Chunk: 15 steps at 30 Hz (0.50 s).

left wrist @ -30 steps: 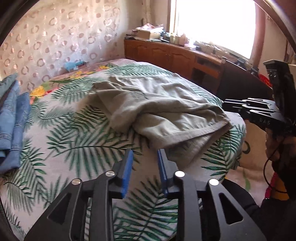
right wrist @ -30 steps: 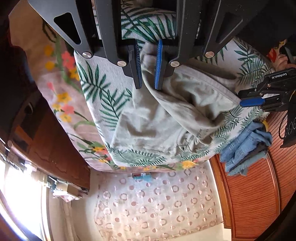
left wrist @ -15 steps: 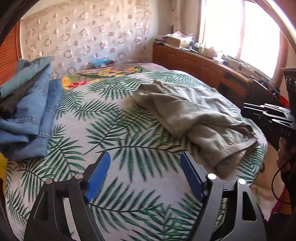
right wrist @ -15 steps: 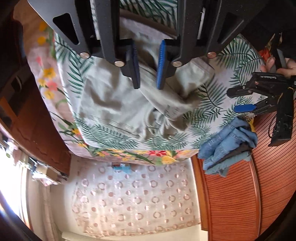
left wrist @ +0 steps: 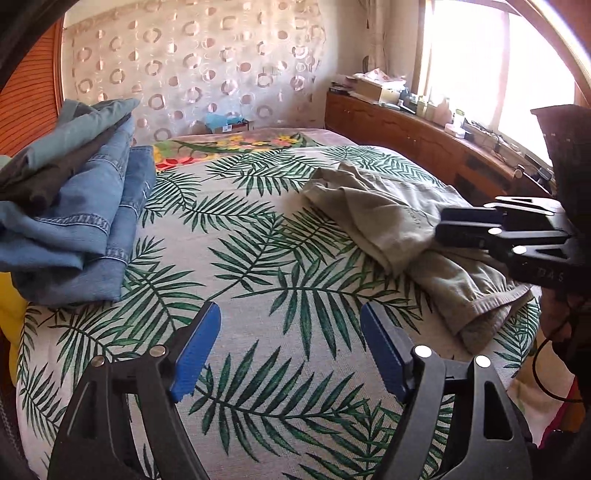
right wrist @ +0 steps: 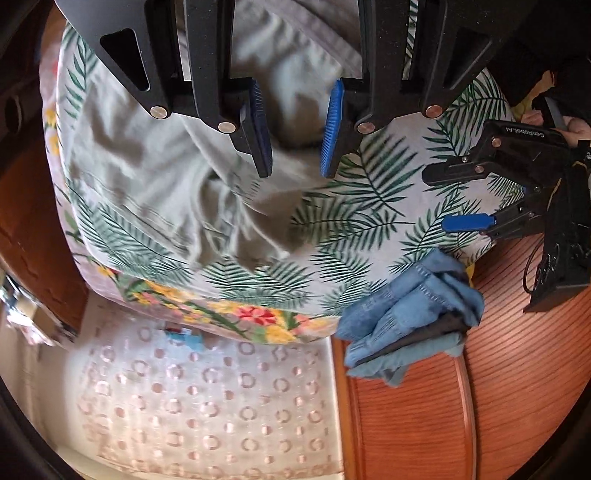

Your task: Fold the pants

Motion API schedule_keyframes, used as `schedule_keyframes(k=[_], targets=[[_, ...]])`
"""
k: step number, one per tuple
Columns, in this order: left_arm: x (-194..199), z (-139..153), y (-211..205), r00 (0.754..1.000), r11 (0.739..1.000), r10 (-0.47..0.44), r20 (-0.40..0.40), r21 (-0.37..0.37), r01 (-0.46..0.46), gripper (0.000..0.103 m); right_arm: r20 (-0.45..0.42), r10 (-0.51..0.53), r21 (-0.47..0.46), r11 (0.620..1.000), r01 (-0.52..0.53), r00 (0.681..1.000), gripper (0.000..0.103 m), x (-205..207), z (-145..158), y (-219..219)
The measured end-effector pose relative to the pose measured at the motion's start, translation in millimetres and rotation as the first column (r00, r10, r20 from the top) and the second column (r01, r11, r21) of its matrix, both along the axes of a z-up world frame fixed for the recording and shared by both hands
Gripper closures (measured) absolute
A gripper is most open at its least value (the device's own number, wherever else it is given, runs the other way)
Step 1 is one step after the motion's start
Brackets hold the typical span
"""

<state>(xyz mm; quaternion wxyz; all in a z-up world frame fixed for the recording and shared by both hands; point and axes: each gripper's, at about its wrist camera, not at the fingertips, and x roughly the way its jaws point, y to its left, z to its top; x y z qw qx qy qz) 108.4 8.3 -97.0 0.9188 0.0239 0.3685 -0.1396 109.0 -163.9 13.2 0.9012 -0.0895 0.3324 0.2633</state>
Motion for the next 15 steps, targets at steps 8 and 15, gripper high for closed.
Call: schedule_keyframes(k=[8,15], targets=[[-1.8,-4.1,1.7,1.000,1.000,-0.003,-0.006,-0.003,0.003,0.024,-0.064,0.054,-0.114,0.992,-0.061,0.996,0.075,21.8,-21.3,26.9],[-2.1,-6.1,3.1,1.000,1.000,0.000,-0.011,-0.005,0.000,0.024,-0.078,0.051,-0.161,0.985,-0.063,0.996,0.091,33.4,-29.7,37.1]])
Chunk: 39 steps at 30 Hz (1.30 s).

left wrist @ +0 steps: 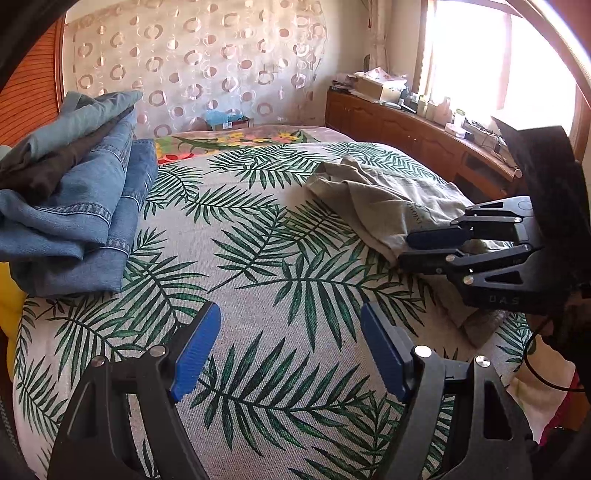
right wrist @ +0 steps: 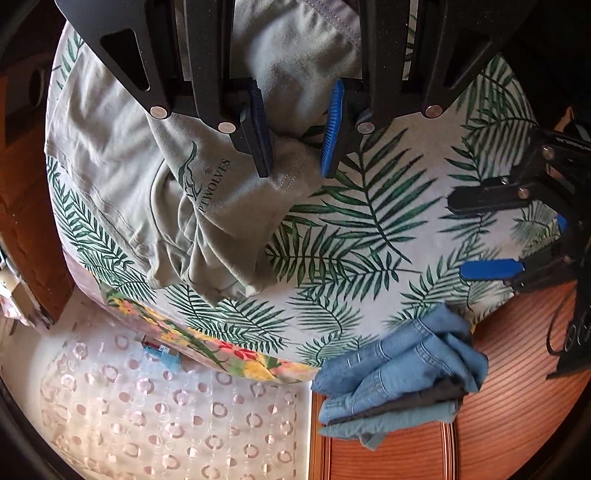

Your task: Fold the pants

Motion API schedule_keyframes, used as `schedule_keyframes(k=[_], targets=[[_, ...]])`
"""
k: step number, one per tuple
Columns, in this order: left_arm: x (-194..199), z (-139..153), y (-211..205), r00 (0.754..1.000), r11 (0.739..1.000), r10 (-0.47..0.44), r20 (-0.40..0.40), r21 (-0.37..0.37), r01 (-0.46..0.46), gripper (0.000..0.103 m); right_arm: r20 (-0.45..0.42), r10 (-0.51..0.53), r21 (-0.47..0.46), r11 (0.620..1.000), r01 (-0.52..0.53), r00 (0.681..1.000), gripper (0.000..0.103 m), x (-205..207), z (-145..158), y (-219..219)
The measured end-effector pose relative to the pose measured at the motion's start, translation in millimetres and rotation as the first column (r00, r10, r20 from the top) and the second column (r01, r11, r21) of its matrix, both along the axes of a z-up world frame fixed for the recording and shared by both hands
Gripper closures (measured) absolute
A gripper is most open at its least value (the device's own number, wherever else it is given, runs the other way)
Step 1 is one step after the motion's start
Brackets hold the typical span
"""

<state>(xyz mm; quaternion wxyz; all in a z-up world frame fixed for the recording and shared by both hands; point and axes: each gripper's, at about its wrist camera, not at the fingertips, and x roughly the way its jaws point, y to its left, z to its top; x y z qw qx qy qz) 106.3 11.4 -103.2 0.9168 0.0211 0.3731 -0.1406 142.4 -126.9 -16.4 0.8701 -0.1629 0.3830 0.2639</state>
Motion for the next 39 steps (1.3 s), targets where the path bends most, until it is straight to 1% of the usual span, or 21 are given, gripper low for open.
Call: schedule_keyframes(k=[1,3,6,9,11,15,19,24,27,29,31,32,33,34,35,36,37,39], targets=[[0.0,0.2,-0.3,1.000,1.000,0.000,0.000,0.001,0.000,0.024,-0.010,-0.003,0.013,1.000,0.003,1.000,0.096,1.2,-0.1,-1.2],[-0.5,0.2,0.0,1.000,1.000,0.002,0.000,0.001,-0.002,0.024,-0.007,-0.029,0.047,0.998,0.029,1.000,0.099,1.5,4.5,-7.9],[-0.6,0.4,-0.7,1.000,1.000,0.000,-0.001,-0.003,0.000,0.024,0.049,-0.058,0.093,0.994,0.054,0.997,0.100,-3.9,20.3,-17.7],[-0.4,-1.1,-5.7,1.000,1.000,-0.012,-0.006,0.003,0.012,0.024,0.077,-0.096,0.143,0.986,0.084,0.992,0.100,-2.5,38.1,-34.1],[-1.1,-1.5,-9.3,1.000,1.000,-0.023,-0.006,0.007,0.023,0.024,0.097,-0.124,0.153,0.982,0.108,0.988,0.100,-0.9,47.1,-46.2],[-1.8,-1.0,-13.3,0.999,0.999,-0.036,-0.006,0.009,0.036,0.024,0.137,-0.185,0.142,0.976,0.165,0.973,0.100,7.0,59.4,-70.8],[-3.7,0.5,-18.1,0.999,0.999,-0.046,-0.003,0.010,0.047,0.024,0.132,-0.270,0.117,0.960,0.255,0.954,0.100,25.4,56.4,-99.7],[-3.9,1.0,-19.5,0.999,0.999,-0.053,0.000,0.014,0.053,0.024,0.113,-0.383,0.107,0.922,0.372,0.917,0.100,41.8,45.3,-134.6],[-3.7,0.6,-20.0,0.999,0.999,-0.051,-0.003,0.012,0.051,0.024,0.077,-0.432,0.110,0.899,0.423,0.899,0.100,49.3,35.3,-148.8],[-3.0,0.1,-21.1,0.999,0.998,-0.053,-0.006,0.015,0.053,0.024,0.053,-0.456,0.088,0.888,0.451,0.888,0.100,53.9,27.1,-150.8],[-3.0,0.3,-22.6,0.998,0.998,-0.057,-0.007,0.018,0.058,0.024,0.042,-0.483,0.092,0.873,0.478,0.874,0.098,53.9,23.0,-153.5],[-3.5,0.7,-23.3,0.998,0.998,-0.059,-0.006,0.019,0.059,0.024,0.037,-0.498,0.103,0.864,0.493,0.866,0.094,52.1,21.5,-155.9],[-3.5,1.2,-23.8,0.998,0.998,-0.060,-0.006,0.019,0.060,0.024,0.036,-0.510,0.116,0.856,0.503,0.859,0.087,51.4,24.2,-156.6],[-3.3,1.5,-24.6,0.998,0.998,-0.061,-0.005,0.020,0.061,0.024,0.037,-0.524,0.134,0.847,0.515,0.851,0.084,50.3,25.7,-158.6],[-3.1,2.1,-25.7,0.998,0.998,-0.063,-0.005,0.020,0.063,0.024,0.036,-0.531,0.156,0.840,0.520,0.846,0.078,49.0,29.1,-159.4],[-2.5,2.3,-26.6,0.998,0.998,-0.066,-0.003,0.020,0.066,0.024,0.029,-0.528,0.183,0.837,0.515,0.849,0.075,48.1,31.2,-157.7],[-2.3,2.8,-27.9,0.998,0.997,-0.069,-0.002,0.020,0.069,0.024,0.023,-0.517,0.200,0.841,0.502,0.856,0.074,46.5,32.3,-156.3],[-0.2,2.6,-31.1,0.997,0.997,-0.075,-0.002,0.018,0.075,0.024,0.027,-0.494,0.193,0.855,0.481,0.869,0.072,48.4,32.1,-154.2]])
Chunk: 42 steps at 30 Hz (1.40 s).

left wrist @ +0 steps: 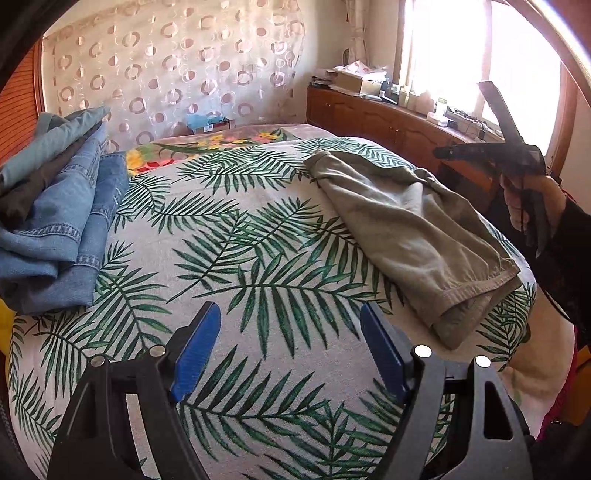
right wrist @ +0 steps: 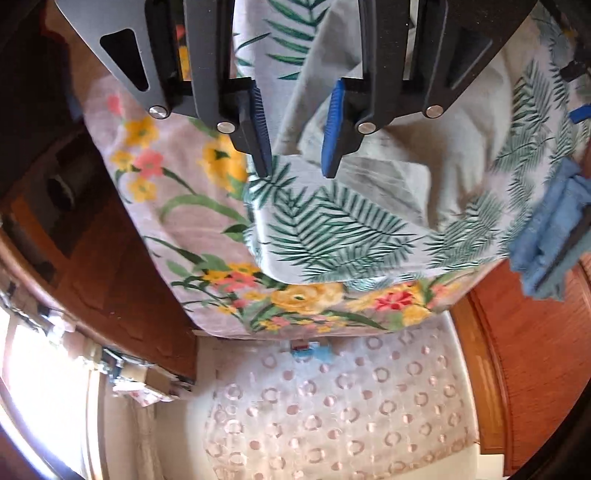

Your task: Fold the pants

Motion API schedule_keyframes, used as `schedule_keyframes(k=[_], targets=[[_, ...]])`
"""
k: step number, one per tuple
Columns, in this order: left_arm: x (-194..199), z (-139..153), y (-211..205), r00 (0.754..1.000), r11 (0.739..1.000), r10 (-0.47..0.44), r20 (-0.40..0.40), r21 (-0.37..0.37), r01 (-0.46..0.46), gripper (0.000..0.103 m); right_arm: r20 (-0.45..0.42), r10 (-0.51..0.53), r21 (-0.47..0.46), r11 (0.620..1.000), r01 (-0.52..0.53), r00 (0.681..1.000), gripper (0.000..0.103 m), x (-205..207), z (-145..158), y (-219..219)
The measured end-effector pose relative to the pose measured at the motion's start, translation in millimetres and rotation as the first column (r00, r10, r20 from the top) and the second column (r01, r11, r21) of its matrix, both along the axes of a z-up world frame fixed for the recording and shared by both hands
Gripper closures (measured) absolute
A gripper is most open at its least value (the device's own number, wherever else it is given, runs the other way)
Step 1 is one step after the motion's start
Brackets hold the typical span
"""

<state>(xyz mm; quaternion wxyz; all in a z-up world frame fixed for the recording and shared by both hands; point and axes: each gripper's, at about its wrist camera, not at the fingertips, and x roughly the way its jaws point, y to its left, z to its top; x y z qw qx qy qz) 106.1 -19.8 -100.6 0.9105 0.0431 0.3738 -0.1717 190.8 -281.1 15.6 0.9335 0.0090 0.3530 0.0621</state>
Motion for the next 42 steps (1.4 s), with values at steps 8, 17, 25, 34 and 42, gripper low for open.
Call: schedule_keyframes(k=[8,17,25,34,42], targets=[[14.0,3.3,-29.4,0.998,0.998,-0.067,0.001,0.004,0.067,0.024,-0.090,0.047,-0.062,0.997,-0.052,0.995,0.071,21.9,-35.0,9.1],[8.3,-2.1,-51.2,0.993,0.993,-0.115,-0.015,0.012,0.115,0.024,-0.010,0.003,-0.089,0.996,-0.004,1.000,0.100,38.0,-19.9,-6.6],[4.1,-2.5,-53.2,0.993,0.993,-0.118,-0.014,0.008,0.118,0.024,-0.045,-0.022,-0.104,0.994,0.018,0.999,0.083,36.9,-29.9,-7.2],[-6.7,-2.3,-53.7,0.990,0.990,-0.143,-0.013,-0.005,0.143,0.024,-0.004,0.034,-0.033,0.999,-0.034,0.999,0.068,-40.4,-27.1,-3.7],[-20.4,-3.8,-60.7,0.981,0.981,-0.193,-0.015,-0.012,0.193,0.025,-0.018,0.064,0.006,0.998,-0.064,0.998,0.068,-97.5,-40.4,-3.7]])
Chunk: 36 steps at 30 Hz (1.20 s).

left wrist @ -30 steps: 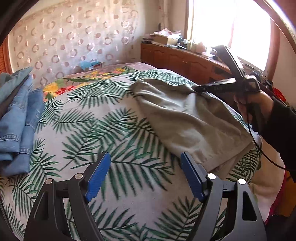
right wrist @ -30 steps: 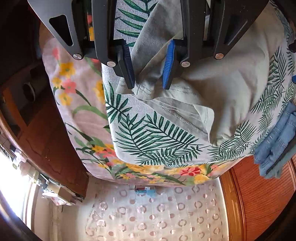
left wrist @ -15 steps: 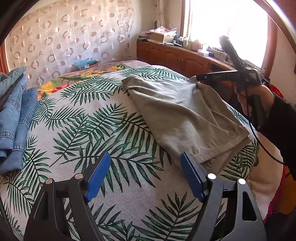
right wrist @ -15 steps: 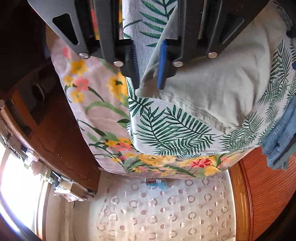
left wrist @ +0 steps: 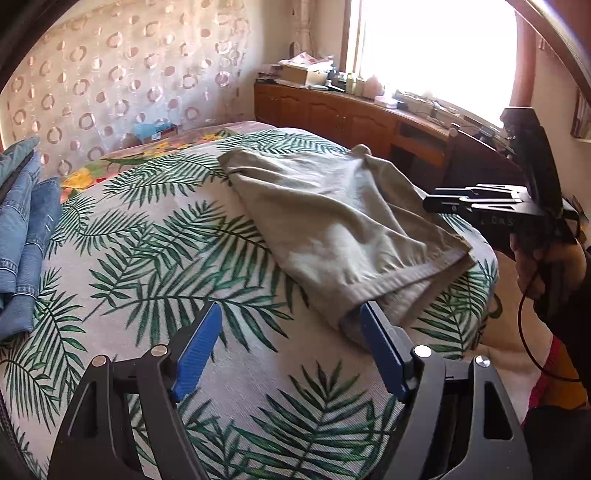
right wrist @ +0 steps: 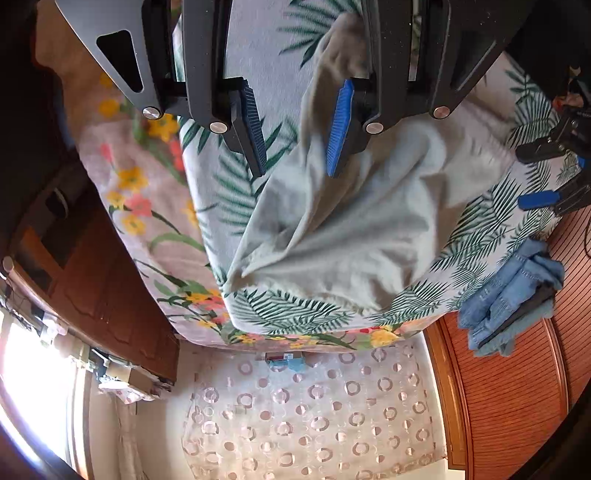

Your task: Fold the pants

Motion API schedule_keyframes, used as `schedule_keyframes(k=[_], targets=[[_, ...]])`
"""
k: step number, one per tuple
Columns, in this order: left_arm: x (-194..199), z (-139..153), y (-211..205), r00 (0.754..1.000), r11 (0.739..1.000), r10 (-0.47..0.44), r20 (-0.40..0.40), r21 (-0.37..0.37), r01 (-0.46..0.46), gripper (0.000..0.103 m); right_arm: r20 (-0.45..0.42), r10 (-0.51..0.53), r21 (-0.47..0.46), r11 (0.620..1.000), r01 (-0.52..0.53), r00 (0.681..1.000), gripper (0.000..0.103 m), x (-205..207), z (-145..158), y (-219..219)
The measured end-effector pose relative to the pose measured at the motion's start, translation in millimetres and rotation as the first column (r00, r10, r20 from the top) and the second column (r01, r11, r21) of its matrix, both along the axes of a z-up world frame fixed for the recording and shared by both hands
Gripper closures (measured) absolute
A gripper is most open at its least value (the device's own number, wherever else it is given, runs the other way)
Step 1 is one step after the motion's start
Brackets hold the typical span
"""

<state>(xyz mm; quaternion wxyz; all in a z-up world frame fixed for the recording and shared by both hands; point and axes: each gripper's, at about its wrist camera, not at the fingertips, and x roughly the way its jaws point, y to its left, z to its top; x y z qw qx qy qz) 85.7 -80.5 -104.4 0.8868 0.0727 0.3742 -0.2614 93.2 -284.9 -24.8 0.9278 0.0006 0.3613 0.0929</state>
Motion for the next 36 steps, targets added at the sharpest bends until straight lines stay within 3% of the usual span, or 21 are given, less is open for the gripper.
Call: schedule_keyframes(k=[3,12,14,22,36], targets=[[0.2,-2.4,-6.8,1.000,1.000,-0.018,-0.006,0.013,0.018,0.035,-0.002,0.010,0.009,1.000,-0.010,1.000,0.068,-10.2,-2.5,-1.2],[2.8,-6.6,-27.5,0.996,0.997,-0.083,-0.024,0.003,0.083,0.077,-0.011,0.023,-0.027,0.999,-0.023,1.000,0.068,-13.8,-7.5,1.6],[0.7,-4.2,-28.1,0.996,0.996,-0.088,-0.014,-0.011,0.088,0.092,-0.016,0.027,-0.014,1.000,-0.027,0.999,0.068,-13.7,-9.2,1.7],[-23.7,13.8,-19.3,0.992,0.992,-0.118,0.040,-0.042,0.120,0.100,0.014,0.021,-0.001,1.000,-0.021,1.000,0.067,-22.2,-9.0,5.9],[-25.3,1.9,-18.6,0.997,0.997,-0.078,-0.012,0.004,0.078,0.100,0.015,0.009,0.023,1.000,-0.009,1.000,0.067,-34.1,-5.3,1.8]])
